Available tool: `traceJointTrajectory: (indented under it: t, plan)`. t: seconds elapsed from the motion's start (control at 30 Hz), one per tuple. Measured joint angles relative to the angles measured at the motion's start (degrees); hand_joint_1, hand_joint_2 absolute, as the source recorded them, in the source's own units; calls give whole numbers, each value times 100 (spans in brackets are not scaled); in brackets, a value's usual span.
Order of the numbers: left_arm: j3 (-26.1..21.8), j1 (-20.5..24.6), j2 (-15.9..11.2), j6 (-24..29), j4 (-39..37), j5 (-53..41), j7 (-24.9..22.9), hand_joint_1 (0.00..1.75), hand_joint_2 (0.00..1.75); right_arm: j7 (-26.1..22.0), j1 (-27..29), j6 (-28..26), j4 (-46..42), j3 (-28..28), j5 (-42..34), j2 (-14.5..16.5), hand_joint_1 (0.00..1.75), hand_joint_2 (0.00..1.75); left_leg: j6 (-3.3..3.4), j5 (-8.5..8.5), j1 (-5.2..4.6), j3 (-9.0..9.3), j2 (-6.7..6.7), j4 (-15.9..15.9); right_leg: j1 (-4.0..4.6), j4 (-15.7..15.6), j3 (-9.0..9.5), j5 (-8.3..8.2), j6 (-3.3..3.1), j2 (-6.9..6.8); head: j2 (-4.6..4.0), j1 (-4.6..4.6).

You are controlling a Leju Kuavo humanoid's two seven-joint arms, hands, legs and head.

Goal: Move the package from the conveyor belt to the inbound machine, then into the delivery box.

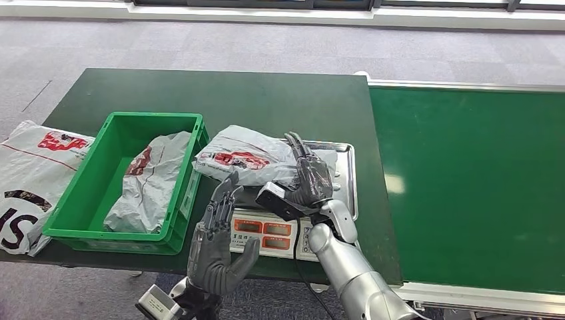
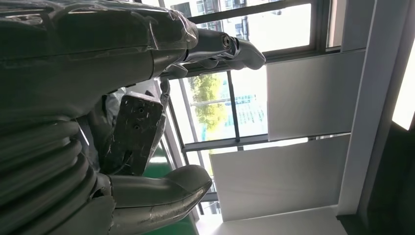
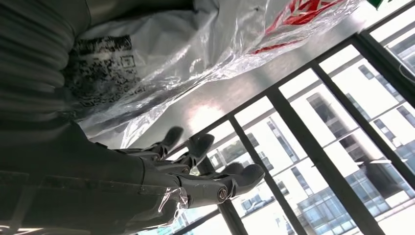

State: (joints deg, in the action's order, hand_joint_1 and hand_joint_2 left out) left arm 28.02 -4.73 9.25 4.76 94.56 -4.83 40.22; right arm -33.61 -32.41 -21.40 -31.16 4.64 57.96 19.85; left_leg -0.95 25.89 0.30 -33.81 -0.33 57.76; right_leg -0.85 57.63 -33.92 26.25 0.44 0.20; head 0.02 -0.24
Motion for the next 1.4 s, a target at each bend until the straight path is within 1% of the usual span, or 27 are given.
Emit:
traceJointTrajectory:
  t: [0.4, 0.53, 0.6, 0.67, 0.7, 0.77, 0.87, 1.03, 1.27, 1.4]
  plan:
    - [0, 18, 2, -43, -22, 0, 0, 0, 175, -67, -16, 90, 73, 5, -78, -2, 0, 175, 0, 0, 0, 0, 1, 0, 0, 0, 0, 0, 0, 1, 0, 0]
    - [0, 77, 14, -114, -70, 0, 0, 0, 175, -306, -44, 298, 85, 10, -321, -2, 0, 175, 0, 0, 0, 1, 1, 0, 0, 0, 0, 0, 0, 1, 0, 0]
    - [0, 107, 28, -121, -98, -2, -1, 0, 175, -477, -34, 491, 29, 25, -691, -8, 0, 175, 0, 0, 0, 2, 1, 1, 0, 0, 0, 0, 0, 1, 0, 0]
    - [0, 142, 45, -127, -135, -11, -2, 0, 175, -583, 68, 663, -266, 154, -1519, -51, 0, 175, 0, -1, 0, 1, -2, 1, 0, 0, -1, 0, 0, -3, 0, 1]
    - [0, 162, 54, -129, -155, -17, -2, 0, 175, -607, 124, 643, -466, 270, -1985, -89, 0, 175, 0, -1, 0, -1, -3, 1, -1, 0, -2, 0, 0, -3, 0, 1]
    - [0, 202, 72, -133, -196, -28, -2, 0, 175, -634, 183, 397, -841, 538, -2740, -183, 0, 175, 0, 0, -1, 0, 3, 1, -2, 0, -3, -1, 0, 2, 0, 0]
    - [0, 261, 100, -133, -248, -35, -2, 0, 175, -645, 241, 127, -1285, 871, -3268, -319, 0, 175, 0, 1, -2, 2, 10, 1, -3, 0, -5, -1, 0, 7, 0, 1]
    - [0, 303, 123, -133, -302, -35, -2, 0, 175, -647, 321, 86, -1685, 1173, -3401, -445, 0, 175, 0, 0, -4, 2, 8, 1, 0, 0, -5, -1, 0, 7, 0, 0]
    - [0, 320, 133, -133, -332, -35, -2, 0, 175, -647, 359, 81, -1890, 1307, -3411, -535, 0, 175, -1, 0, -4, 2, 8, 1, 0, 0, -4, -1, -1, 7, 0, 1]
    - [0, 327, 135, -133, -344, -34, -2, 0, 175, -647, 378, -32, -1960, 1394, -3488, -573, 0, 175, 0, 0, -4, 1, 8, 1, -1, 0, -4, -1, -1, 7, 0, 1]
